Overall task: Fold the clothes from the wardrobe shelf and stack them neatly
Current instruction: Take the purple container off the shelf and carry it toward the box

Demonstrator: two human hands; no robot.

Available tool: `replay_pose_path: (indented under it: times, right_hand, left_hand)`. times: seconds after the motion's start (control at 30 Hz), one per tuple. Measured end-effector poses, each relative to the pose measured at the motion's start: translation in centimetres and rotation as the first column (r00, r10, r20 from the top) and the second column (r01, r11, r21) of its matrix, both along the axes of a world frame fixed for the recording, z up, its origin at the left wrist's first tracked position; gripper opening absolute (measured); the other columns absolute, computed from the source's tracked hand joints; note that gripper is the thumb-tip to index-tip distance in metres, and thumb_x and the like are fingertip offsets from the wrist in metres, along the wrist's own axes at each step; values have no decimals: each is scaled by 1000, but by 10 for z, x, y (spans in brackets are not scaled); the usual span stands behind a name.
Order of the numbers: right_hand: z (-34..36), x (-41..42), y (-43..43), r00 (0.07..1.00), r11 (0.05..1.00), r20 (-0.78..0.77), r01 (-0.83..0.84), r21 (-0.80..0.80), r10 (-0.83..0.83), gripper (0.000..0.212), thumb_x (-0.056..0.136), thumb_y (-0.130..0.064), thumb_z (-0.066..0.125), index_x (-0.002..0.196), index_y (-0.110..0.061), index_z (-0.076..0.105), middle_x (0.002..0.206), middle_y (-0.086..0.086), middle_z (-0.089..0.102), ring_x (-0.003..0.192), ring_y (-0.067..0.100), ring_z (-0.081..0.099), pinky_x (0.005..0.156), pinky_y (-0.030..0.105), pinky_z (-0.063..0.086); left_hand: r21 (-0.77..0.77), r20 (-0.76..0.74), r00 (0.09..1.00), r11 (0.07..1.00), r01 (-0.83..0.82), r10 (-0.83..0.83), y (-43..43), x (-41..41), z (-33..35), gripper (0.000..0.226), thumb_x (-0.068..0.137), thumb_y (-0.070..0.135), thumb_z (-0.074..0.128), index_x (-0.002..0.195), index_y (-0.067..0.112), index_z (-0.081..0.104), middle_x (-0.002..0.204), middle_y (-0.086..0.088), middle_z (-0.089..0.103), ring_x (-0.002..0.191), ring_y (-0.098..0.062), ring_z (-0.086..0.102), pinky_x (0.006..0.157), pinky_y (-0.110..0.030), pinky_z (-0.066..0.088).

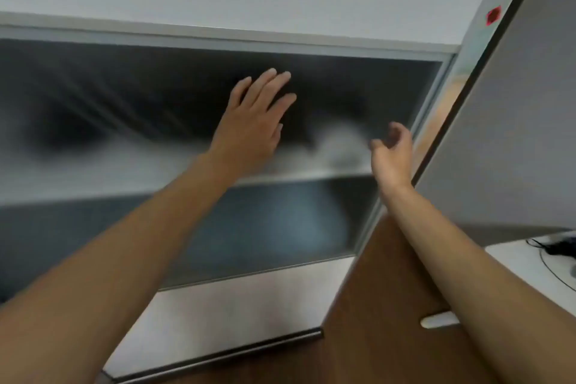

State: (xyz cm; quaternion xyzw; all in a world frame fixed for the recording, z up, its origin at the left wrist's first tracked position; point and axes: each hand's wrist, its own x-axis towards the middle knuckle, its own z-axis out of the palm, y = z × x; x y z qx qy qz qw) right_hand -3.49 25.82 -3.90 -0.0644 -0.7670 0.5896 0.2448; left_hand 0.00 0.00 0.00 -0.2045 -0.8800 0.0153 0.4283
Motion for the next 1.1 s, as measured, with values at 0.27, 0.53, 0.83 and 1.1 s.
replay_pose_path:
  times: [0.27,0.53,0.83,1.1]
  right_hand:
    - [30,-52,77,983,989,158,107,-98,-91,73,94,-15,59,156,-15,21,158,12,31,139,32,38,115,39,32]
    - [18,-76,95,991,978,130,6,-207,22,66,88,-6,56,148,-21,34,145,11,44,130,32,48,109,48,43]
    - [0,-63,87,962,947,66,-246,-206,265,77,89,10,45,156,-20,24,161,5,29,145,24,31,115,48,37]
    - [-4,-41,49,849,841,5,-523,-142,529,73,87,12,52,149,-23,40,137,-2,56,128,17,53,96,34,49]
  left_hand:
    - [-189,36,945,931,-313,325,8,-34,-3,97,91,49,61,158,25,-4,166,-9,-9,152,-32,-8,119,-53,-5]
    - [-190,51,904,893,-407,423,9,-37,-4,101,91,52,59,153,32,-18,160,0,-27,152,-29,-14,117,-48,-18]
    - [-100,92,879,883,-459,467,1,-11,-9,99,82,23,71,158,23,8,167,-10,-4,153,-35,-5,118,-61,10]
    - [-200,222,954,967,-158,202,52,-7,-2,61,84,16,57,143,21,44,153,-4,39,138,-26,38,101,-43,33]
